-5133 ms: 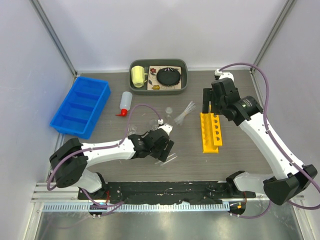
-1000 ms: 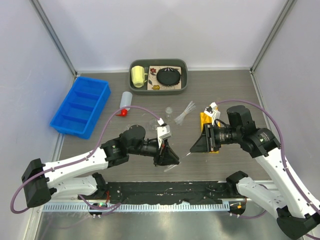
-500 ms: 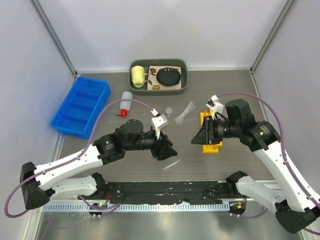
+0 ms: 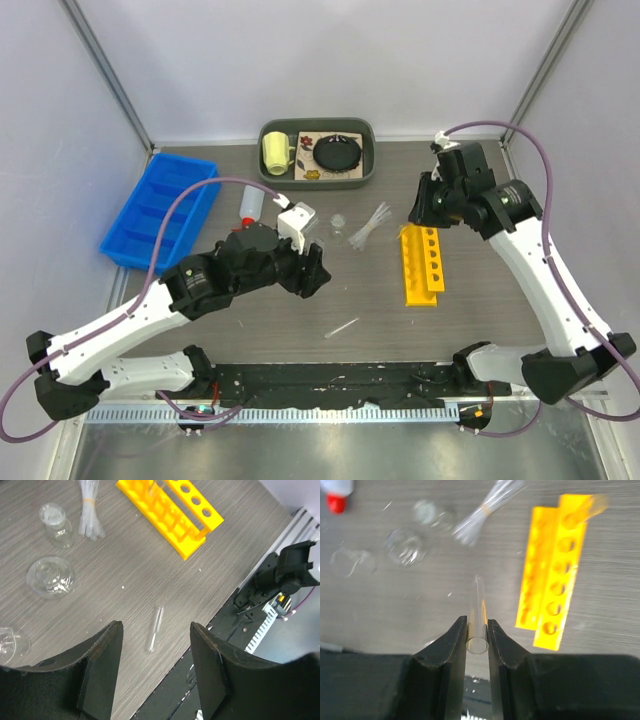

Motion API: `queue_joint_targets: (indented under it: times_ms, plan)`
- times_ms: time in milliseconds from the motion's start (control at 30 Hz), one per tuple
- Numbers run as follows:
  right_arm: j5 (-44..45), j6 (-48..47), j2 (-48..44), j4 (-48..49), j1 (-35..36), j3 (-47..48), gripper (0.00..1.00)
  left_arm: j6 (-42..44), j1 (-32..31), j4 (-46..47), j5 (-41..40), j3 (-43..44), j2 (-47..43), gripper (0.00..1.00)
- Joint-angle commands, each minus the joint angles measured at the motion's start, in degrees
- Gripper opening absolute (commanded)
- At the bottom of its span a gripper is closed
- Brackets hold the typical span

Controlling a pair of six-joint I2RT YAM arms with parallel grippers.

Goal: Organize the chemistry lab equipment

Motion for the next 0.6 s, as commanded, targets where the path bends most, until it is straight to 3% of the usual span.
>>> queue_joint_targets:
  times_ms: [0, 133, 567]
  plan:
    - [9.5, -2.2, 3.7, -1.6, -5.1, 3.8, 0.15, -0.1, 0.3, -2.8, -1.4, -1.2, -2.2, 0.6]
    - [8.9, -2.9, 5.0, -0.5, -11.6, 3.9, 0.15, -1.0, 0.3, -2.5, -0.6, -2.8, -3.0, 0.6]
    - [11.5, -3.2, 8.4, 1.1, -13.7, 2.3, 0.15, 0.7, 0.3, -2.2, -0.3, -4.0, -3.8, 0.61]
